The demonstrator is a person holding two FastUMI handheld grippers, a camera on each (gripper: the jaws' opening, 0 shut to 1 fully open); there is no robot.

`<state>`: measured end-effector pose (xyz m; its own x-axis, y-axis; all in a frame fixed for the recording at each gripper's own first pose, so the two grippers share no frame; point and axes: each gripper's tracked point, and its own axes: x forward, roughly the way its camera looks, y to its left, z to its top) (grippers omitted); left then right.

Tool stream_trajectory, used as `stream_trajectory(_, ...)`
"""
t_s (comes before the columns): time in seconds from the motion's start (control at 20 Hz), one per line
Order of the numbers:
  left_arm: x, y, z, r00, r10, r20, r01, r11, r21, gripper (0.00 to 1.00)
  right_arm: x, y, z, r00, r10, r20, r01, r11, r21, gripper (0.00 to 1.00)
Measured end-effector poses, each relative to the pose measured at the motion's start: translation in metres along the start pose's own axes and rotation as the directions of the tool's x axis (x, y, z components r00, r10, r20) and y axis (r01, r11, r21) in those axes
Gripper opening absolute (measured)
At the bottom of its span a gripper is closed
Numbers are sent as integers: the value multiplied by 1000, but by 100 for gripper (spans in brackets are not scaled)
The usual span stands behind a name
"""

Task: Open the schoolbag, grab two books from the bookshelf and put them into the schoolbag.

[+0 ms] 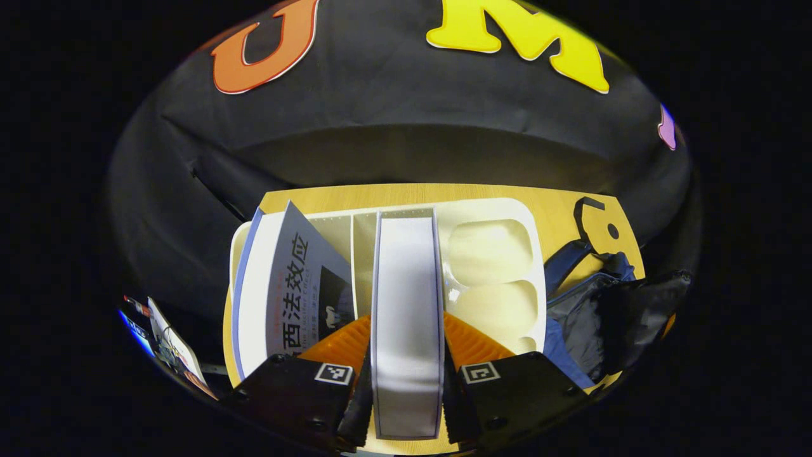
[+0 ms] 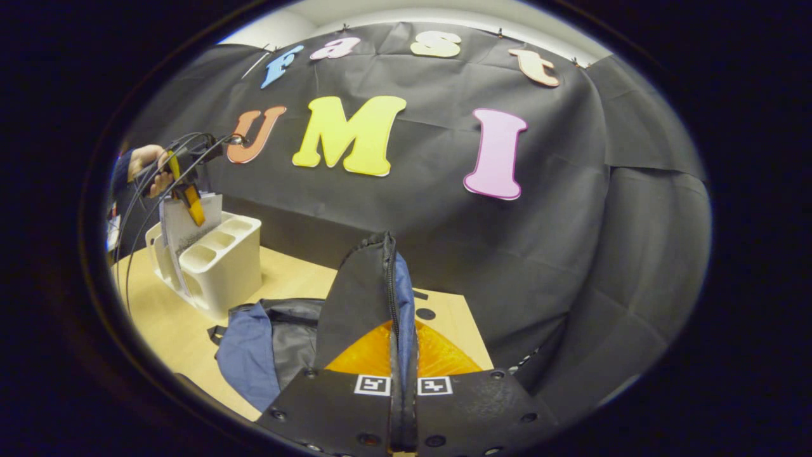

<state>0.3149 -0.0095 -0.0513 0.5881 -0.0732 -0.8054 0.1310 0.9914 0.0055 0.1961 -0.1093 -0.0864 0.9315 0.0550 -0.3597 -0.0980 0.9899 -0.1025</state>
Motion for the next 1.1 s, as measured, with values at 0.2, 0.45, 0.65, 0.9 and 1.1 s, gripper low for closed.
stream_trajectory(0.2, -21, 1, -11, 1000, 0, 31, 0, 1000, 17, 46, 0, 7, -2, 1000, -4, -2, 4, 1000, -18, 1)
stream_trajectory(0.45, -58, 12, -26, 995, 2, 96, -4, 1000, 17, 46, 3, 11, -2, 1000, -2, -10, 2, 1000, -10, 1)
stream_trajectory(0.65, -81, 22, -53, 991, -16, 133, 17, 1000, -1, 46, 7, 11, -3, 1000, -12, -22, 11, 1000, -12, 1)
stream_trajectory(0.9, -104, 29, -97, 985, -66, 162, 75, 996, -52, 46, 11, 11, -5, 999, -23, -47, 23, 1000, -6, 1)
stream_trajectory(1.1, -114, 33, -133, 982, -108, 158, 130, 982, -138, 46, 15, 12, -5, 998, -33, -60, 32, 999, -14, 1)
